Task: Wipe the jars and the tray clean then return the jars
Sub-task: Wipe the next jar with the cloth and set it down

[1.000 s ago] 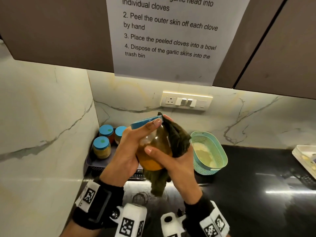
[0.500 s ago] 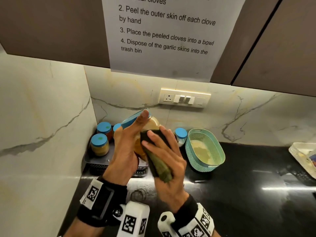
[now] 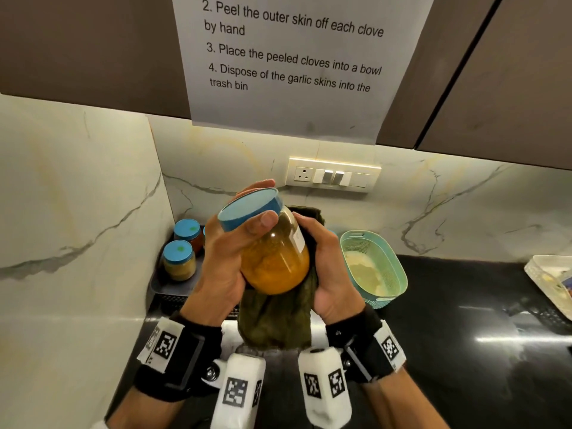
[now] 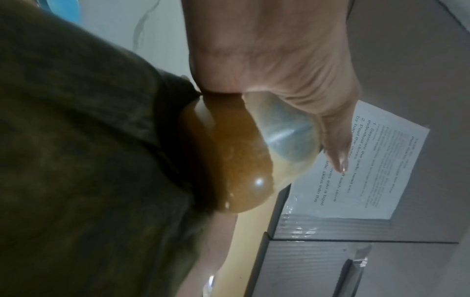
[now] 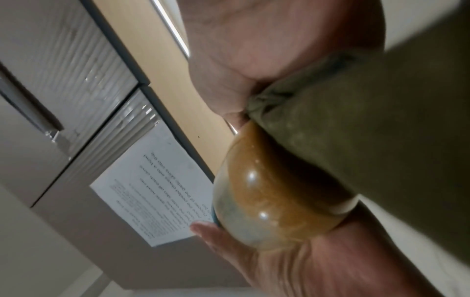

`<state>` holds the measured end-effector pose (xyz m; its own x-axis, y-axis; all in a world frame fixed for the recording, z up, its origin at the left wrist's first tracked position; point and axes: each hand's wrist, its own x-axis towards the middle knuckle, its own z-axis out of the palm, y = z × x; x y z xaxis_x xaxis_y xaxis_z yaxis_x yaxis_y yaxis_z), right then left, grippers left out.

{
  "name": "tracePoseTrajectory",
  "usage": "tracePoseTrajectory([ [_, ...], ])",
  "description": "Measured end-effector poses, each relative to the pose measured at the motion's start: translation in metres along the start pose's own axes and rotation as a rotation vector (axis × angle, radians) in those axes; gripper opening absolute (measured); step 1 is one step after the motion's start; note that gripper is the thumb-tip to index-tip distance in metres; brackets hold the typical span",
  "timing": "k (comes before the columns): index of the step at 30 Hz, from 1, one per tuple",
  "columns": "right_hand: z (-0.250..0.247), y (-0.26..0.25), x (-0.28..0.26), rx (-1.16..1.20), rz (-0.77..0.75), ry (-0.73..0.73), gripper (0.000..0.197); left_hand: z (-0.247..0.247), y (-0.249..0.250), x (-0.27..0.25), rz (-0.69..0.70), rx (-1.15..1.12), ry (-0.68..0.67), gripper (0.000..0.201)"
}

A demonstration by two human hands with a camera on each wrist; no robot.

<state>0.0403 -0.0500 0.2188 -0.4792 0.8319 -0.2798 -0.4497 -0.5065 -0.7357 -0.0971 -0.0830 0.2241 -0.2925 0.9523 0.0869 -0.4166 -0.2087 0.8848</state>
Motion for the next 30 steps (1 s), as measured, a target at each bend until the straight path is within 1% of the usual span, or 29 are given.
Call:
tracePoseTrajectory([
  [2,0.001,-0.002,0.002,-0.009,0.032,0.001,0.044,-0.003,-0.005,0.002,0.016,0.019,0.005,0.138],
  [3,0.002,-0.002,0.002,-0.019,0.019,0.002,0.04,-0.005,-0.007,0.002,0.023,0.021,0.008,0.135],
  [5,0.003,0.0,-0.001,-0.028,-0.077,-0.019,0.032,-0.011,-0.009,0.005,0.034,0.016,0.006,0.123],
  [6,0.002,0.005,-0.003,-0.065,-0.164,-0.049,0.031,-0.014,-0.007,0.007,0.052,0.017,0.001,0.116],
  [8,0.0,0.017,-0.009,-0.288,-0.402,-0.058,0.039,-0.02,-0.003,0.011,0.099,0.044,0.028,0.107],
  [9,0.0,0.023,-0.011,-0.406,-0.529,-0.035,0.048,-0.022,0.0,0.013,0.126,0.077,0.047,0.104],
  [11,-0.001,0.036,-0.009,-0.518,-0.743,0.013,0.069,-0.018,0.001,0.011,0.132,0.158,0.04,0.104],
  [13,-0.003,0.045,-0.003,-0.626,-0.953,0.044,0.081,-0.01,-0.004,0.004,0.131,0.214,0.056,0.104],
  [14,-0.004,0.051,0.0,-0.712,-1.048,0.084,0.082,-0.005,-0.007,-0.001,0.139,0.212,0.074,0.1],
  [16,-0.006,0.06,0.002,-0.874,-1.199,0.171,0.078,0.005,-0.008,-0.01,0.118,0.151,0.077,0.08],
  [17,-0.007,0.063,0.001,-0.911,-1.247,0.197,0.074,0.009,-0.007,-0.012,0.078,0.118,0.066,0.069],
  [18,-0.006,0.065,-0.002,-0.922,-1.286,0.208,0.07,0.01,-0.007,-0.012,0.037,0.09,0.058,0.063],
  [19,-0.005,0.065,-0.004,-0.918,-1.305,0.195,0.067,0.011,-0.007,-0.011,0.003,0.066,0.059,0.061],
  [20,-0.005,0.063,-0.005,-0.902,-1.304,0.168,0.063,0.009,-0.007,-0.009,-0.017,0.052,0.073,0.064],
  [21,-0.005,0.059,-0.004,-0.871,-1.281,0.136,0.059,0.006,-0.007,-0.006,-0.027,0.041,0.091,0.071],
  [23,-0.001,0.051,-0.004,-0.764,-1.194,0.079,0.052,-0.001,-0.009,-0.001,-0.039,0.013,0.106,0.09],
  [24,0.003,0.046,-0.005,-0.696,-1.138,0.056,0.048,-0.004,-0.01,0.0,-0.041,-0.016,0.101,0.094],
  [25,0.007,0.039,-0.007,-0.617,-1.055,0.036,0.042,-0.006,-0.01,0.0,-0.043,-0.036,0.091,0.098],
  [26,0.01,0.033,-0.008,-0.525,-0.939,0.026,0.034,-0.008,-0.011,0.0,-0.046,-0.04,0.083,0.102],
  [28,0.013,0.02,-0.008,-0.388,-0.668,0.028,0.023,-0.01,-0.01,-0.002,-0.05,-0.024,0.08,0.114],
  [29,0.012,0.013,-0.005,-0.369,-0.557,0.024,0.021,-0.01,-0.01,-0.002,-0.041,-0.015,0.08,0.118],
  [30,0.011,0.007,-0.002,-0.355,-0.46,0.007,0.022,-0.011,-0.009,-0.002,-0.025,-0.013,0.076,0.117],
])
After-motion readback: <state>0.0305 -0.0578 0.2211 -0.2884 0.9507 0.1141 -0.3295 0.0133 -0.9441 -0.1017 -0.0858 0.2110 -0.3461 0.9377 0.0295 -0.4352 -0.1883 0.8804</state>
